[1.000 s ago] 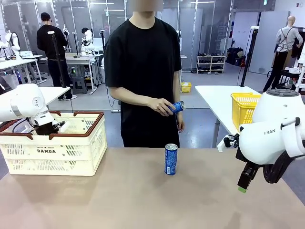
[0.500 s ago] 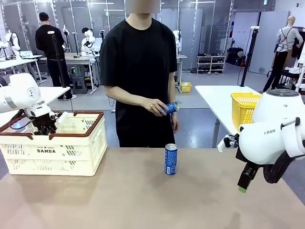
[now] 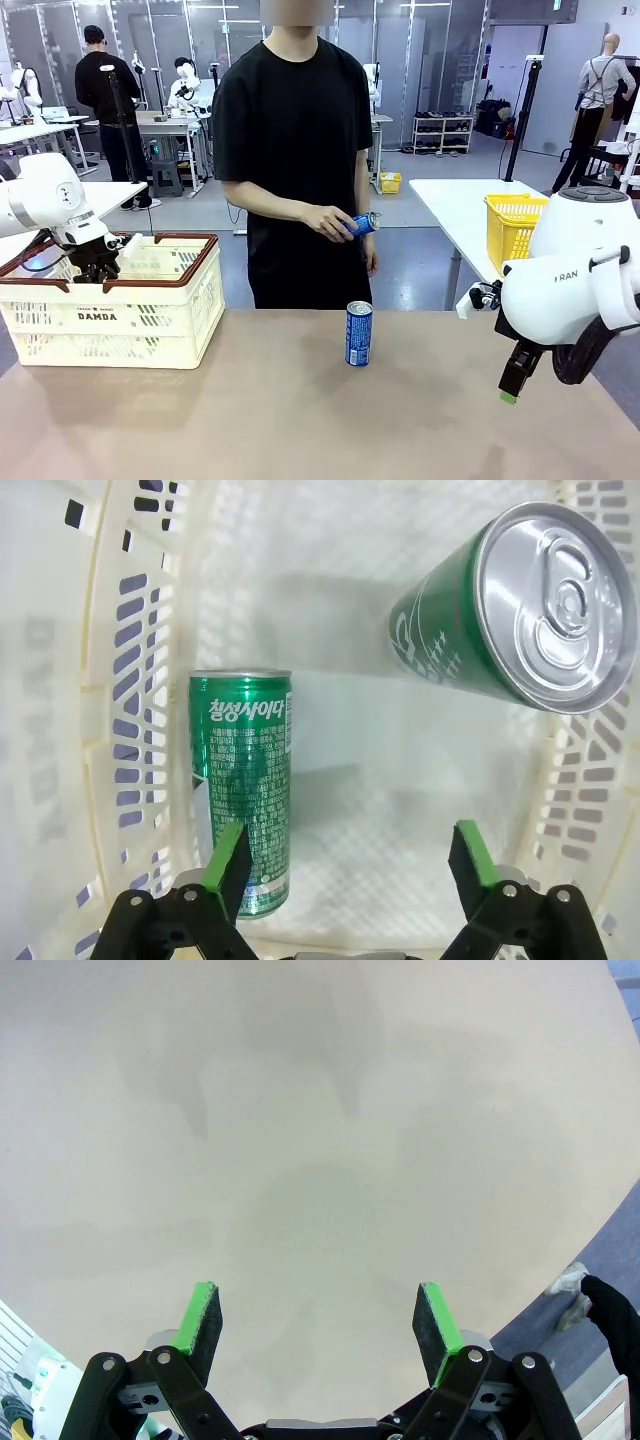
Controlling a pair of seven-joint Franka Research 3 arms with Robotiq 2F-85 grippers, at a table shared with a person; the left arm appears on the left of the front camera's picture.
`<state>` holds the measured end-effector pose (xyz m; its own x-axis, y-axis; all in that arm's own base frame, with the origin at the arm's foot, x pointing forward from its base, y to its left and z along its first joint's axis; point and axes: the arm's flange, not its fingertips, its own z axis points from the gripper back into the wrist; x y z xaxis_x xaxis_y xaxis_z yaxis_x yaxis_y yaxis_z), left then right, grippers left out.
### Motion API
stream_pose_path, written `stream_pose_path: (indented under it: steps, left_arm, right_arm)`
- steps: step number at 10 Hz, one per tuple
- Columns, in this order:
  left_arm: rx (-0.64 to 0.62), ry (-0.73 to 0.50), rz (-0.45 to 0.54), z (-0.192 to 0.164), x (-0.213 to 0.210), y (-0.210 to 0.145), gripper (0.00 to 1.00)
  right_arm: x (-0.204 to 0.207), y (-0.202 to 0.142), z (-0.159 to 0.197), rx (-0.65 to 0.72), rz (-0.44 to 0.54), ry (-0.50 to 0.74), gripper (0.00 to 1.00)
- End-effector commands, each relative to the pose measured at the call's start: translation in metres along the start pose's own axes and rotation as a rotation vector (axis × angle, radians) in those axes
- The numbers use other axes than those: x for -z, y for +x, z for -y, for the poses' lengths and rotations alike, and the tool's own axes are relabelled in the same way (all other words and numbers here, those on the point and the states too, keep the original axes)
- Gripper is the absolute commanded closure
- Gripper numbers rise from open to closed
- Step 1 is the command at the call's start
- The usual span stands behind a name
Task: Place the drinks into the Shopping basket.
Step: Pick up one drink and place it into the Shopping basket.
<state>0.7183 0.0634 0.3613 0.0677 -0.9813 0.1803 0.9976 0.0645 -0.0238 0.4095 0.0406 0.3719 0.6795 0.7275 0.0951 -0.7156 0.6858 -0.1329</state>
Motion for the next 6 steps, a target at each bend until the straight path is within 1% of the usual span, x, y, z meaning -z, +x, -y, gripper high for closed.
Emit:
stream_pose_path:
  steps: [1, 3, 4, 5, 6]
  left_arm:
    - [0.011, 0.005, -0.008, -0.003, 0.000, -0.002, 0.00]
    - [0.001, 0.000, -0.003, 0.000, 0.000, 0.000, 0.00]
    - [0.014, 0.043, 0.009, 0.003, -0.021, 0.011, 0.00]
    - [0.057, 0.100, -0.039, 0.014, -0.047, 0.028, 0.00]
    - [0.075, 0.136, -0.105, 0.028, -0.072, 0.045, 0.00]
  right_arm:
    - [-0.001, 0.000, 0.000, 0.000, -0.003, -0.001, 0.04]
    - [-0.001, 0.000, 0.000, 0.000, -0.003, -0.001, 0.04]
    - [-0.001, 0.000, 0.000, 0.000, -0.003, -0.001, 0.04]
    - [-0.001, 0.000, 0.000, 0.000, -0.003, -0.001, 0.04]
    - [-0.001, 0.000, 0.000, 0.000, -0.003, -0.001, 0.04]
